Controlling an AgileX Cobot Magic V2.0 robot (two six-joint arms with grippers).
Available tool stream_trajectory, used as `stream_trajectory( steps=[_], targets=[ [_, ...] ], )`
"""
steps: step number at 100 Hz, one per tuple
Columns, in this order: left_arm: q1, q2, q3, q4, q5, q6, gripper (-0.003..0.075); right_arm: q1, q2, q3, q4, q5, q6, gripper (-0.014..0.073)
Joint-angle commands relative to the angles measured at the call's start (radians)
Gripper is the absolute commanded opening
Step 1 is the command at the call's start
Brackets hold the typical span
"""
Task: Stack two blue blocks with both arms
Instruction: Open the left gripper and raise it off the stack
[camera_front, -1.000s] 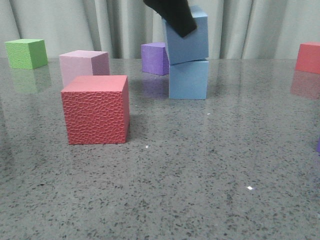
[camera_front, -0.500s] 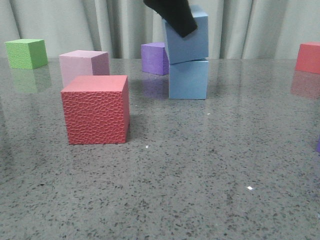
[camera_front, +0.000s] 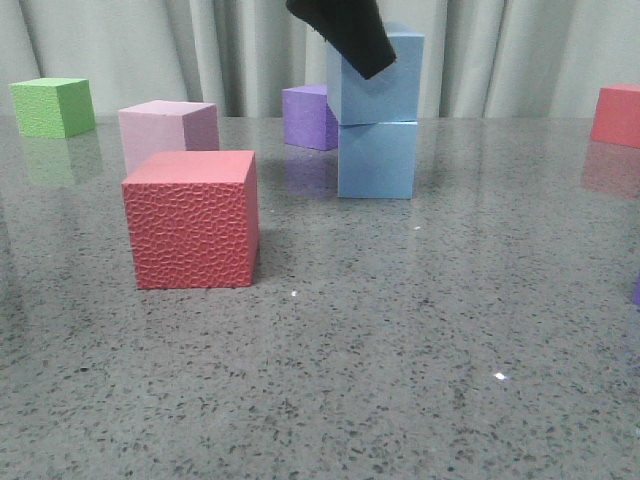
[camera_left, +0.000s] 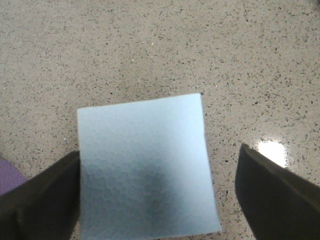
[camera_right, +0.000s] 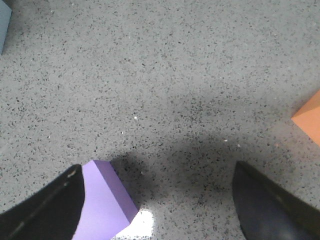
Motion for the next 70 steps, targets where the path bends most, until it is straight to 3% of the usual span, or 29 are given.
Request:
stream_trajectory(
  steps=[1, 47, 70],
  targets=[
    [-0.008, -0.069, -0.02, -0.041, 0.029, 0.0, 0.0629, -0.007, -0.012, -0.023, -0.004, -0.051, -0.011, 0.06],
    [-0.006, -0.069, -0.09, -0.032, 0.029, -0.011, 0.0648, -0.007, -0.012, -0.023, -0.004, -0.05, -0.011, 0.06],
    [-0.006, -0.074, -0.097, 0.034, 0.029, -0.117, 0.0647, -0.007, -0.012, -0.023, -0.004, -0.043, -0.011, 0.06]
  ],
)
